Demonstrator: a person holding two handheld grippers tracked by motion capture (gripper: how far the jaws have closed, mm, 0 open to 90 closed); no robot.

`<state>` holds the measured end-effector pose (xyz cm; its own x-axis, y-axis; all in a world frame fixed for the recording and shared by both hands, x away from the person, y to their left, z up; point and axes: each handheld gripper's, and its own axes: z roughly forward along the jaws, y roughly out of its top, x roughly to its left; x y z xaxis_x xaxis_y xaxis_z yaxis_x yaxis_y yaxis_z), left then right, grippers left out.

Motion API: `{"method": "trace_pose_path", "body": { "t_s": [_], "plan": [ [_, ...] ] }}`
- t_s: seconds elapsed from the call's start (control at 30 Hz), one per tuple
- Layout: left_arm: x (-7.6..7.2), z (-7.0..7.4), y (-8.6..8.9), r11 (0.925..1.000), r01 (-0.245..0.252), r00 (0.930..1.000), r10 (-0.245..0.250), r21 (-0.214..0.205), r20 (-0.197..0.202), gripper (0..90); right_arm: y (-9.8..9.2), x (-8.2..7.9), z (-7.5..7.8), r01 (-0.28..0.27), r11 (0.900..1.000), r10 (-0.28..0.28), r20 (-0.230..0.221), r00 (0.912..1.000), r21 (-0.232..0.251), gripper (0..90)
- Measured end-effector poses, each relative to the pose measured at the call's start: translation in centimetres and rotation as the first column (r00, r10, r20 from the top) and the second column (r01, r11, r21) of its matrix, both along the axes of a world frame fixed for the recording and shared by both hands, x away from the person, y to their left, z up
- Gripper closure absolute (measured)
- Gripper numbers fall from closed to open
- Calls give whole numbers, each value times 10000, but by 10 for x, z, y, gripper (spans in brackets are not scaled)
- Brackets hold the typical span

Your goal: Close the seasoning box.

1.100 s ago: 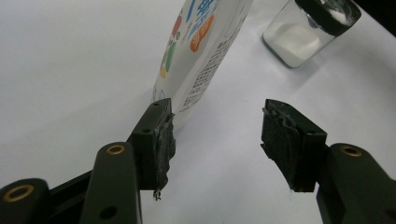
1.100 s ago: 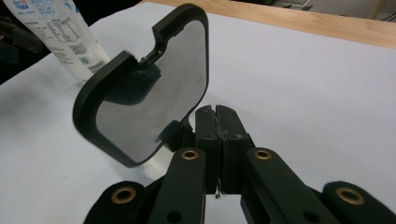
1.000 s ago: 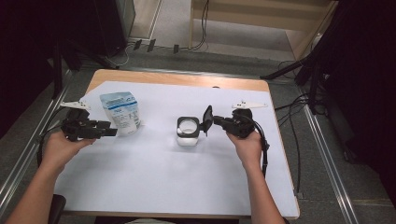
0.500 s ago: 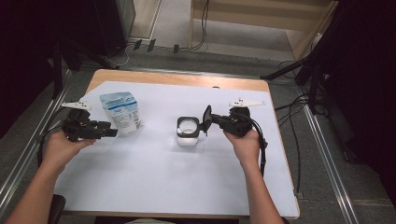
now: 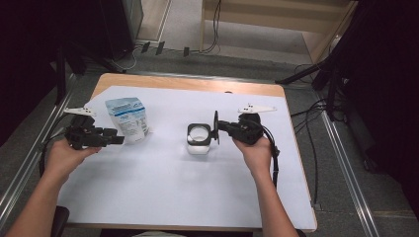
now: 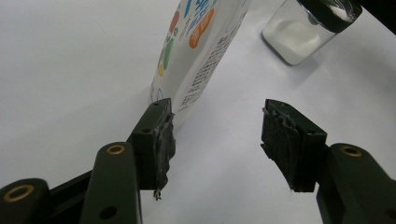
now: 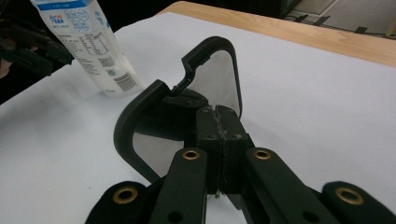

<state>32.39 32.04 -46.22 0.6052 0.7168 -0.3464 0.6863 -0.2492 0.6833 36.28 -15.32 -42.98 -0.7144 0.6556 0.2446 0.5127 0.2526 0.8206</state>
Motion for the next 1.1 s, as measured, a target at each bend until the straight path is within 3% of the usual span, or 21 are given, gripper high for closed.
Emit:
{"method": "trace_pose_path", "body": {
  "t_s": [0.57, 0.73, 1.1],
  "plan": [
    [0, -1, 0, 10000, -8, 10000, 8, -6, -1, 450, 15, 4, -11, -260, 9996, 256, -302, 9992, -129, 900],
    [0, -1, 0, 10000, 1, 10000, -1, -45, 8, 449, 25, 5, -18, -450, 9981, 432, -431, 9981, -418, 900],
    [1, -1, 0, 10000, 62, 10000, -61, -76, 16, 447, 28, 4, -20, -531, 9974, 515, -341, 9981, -483, 882]
  ]
}}
